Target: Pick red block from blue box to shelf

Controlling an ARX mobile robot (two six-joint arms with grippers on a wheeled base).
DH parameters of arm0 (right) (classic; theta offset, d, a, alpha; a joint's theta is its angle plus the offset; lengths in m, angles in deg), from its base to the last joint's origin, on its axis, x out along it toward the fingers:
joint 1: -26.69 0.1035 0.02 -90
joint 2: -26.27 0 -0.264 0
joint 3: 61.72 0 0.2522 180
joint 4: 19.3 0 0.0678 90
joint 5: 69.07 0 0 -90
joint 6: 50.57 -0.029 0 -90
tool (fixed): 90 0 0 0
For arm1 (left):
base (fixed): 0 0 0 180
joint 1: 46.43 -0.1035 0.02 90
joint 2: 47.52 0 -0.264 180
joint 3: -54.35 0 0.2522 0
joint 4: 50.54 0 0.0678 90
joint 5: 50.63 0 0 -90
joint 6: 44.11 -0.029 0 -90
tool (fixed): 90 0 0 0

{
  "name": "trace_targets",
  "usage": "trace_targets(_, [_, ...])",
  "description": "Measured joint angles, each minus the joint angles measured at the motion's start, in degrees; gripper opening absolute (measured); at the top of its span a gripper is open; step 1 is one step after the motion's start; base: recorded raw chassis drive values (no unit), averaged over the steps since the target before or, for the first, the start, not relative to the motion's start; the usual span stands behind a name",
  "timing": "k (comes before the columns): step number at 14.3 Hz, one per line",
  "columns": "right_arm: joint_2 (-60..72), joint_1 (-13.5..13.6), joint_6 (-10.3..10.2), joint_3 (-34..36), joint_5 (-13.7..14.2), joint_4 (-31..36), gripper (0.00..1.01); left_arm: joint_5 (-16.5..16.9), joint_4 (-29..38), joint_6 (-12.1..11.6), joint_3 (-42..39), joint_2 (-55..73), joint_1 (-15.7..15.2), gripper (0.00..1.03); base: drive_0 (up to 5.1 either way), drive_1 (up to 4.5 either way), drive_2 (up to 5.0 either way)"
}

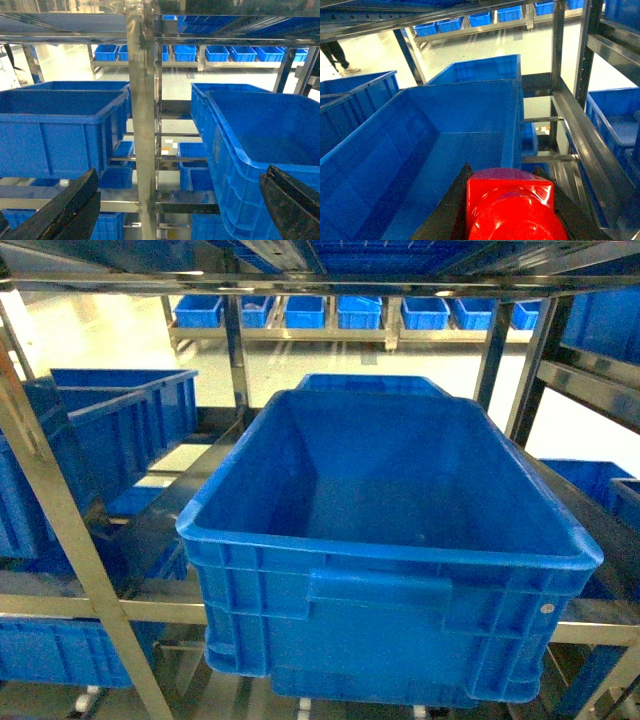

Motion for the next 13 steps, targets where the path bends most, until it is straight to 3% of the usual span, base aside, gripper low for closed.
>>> trace_targets(9, [6.0, 4.8, -1.2, -3.7, -6.6, 1.6, 0.27, 0.0, 0.0, 0.0, 0.0, 0.0, 0.0, 0.98, 0.0, 0.00, 0.0])
trace_targets(11, [11.4, 7.9, -0.5, -7.2, -8.3, 3.1, 0.27, 0.0, 0.0, 0.0, 0.0, 0.0, 0.0, 0.98, 0.0, 0.00, 0.0])
trace_targets(13, [17.0, 8.8, 1.3, -13.3, -9.1, 2.2, 0.27, 0.0, 0.0, 0.0, 0.0, 0.0, 0.0, 0.98, 0.0, 0.00, 0.0])
